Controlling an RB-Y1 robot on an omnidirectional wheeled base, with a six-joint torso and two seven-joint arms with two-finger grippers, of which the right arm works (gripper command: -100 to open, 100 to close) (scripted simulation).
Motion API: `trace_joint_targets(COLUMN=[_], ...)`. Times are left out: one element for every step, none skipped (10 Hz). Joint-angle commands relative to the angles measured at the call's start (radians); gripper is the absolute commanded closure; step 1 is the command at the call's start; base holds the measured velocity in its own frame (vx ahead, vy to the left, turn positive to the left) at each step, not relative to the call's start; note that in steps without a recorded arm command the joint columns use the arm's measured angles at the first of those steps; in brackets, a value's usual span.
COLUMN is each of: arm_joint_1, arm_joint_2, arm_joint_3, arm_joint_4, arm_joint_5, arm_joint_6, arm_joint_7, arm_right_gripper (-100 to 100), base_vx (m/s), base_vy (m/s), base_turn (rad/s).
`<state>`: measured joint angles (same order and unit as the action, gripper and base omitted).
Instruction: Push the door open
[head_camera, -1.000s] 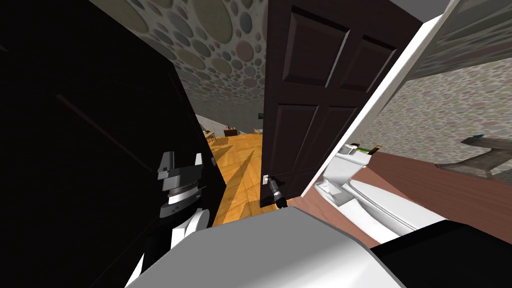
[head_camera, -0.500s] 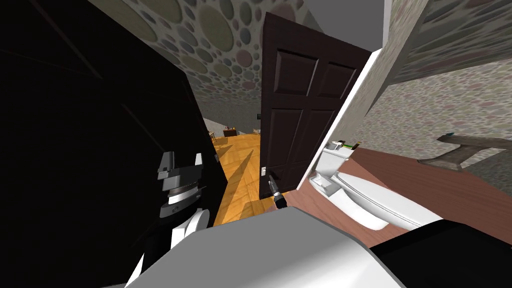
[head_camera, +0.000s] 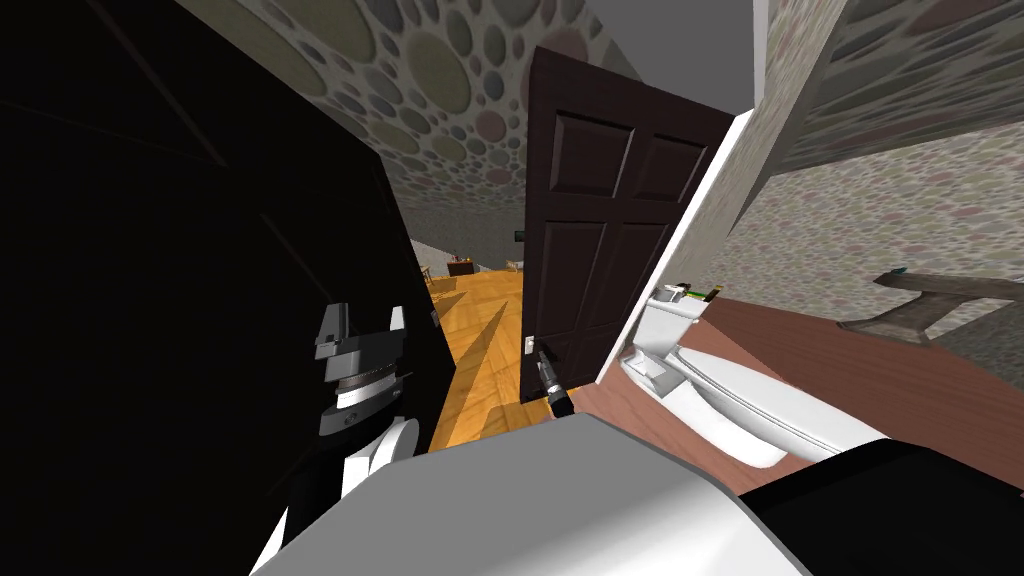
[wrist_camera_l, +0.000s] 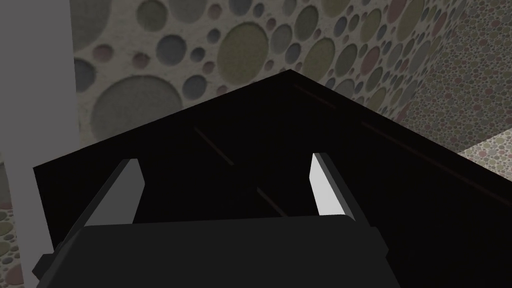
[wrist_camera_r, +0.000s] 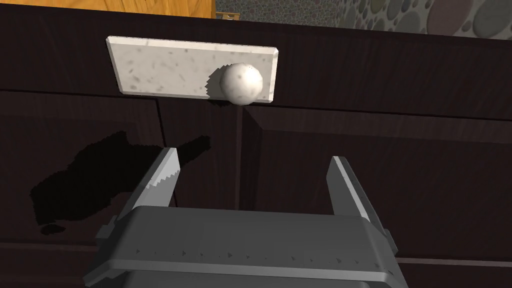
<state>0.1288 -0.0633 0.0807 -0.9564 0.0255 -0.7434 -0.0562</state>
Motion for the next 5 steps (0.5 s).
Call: trace_joint_targets(arm_joint_1=[-0.002, -0.004, -0.005, -0.006, -0.008], arm_joint_2=[0.000, 0.001, 0.003, 0.006, 0.011], arm_joint_3=[-0.004, -0.006, -0.008, -0.010, -0.012], arm_joint_4=[0.005, 0.009, 0.013, 0.016, 0.020], arm_joint_5=[-0.001, -0.002, -0.003, -0.003, -0.004], arm_joint_6=[-0.006, -0.010, -0.015, -0.018, -0.022], arm_joint_7=[0.003, 0.004, 0.006, 0.007, 0.009], arm_right_gripper=[-100, -100, -100, -100, -100], base_vx=[0.216, 0.211, 0.194, 0.209, 0.215], base_vy=[0.021, 0.025, 0.018, 0.014, 0.008], base_turn=[0.023, 0.025, 0.024, 0.019, 0.020])
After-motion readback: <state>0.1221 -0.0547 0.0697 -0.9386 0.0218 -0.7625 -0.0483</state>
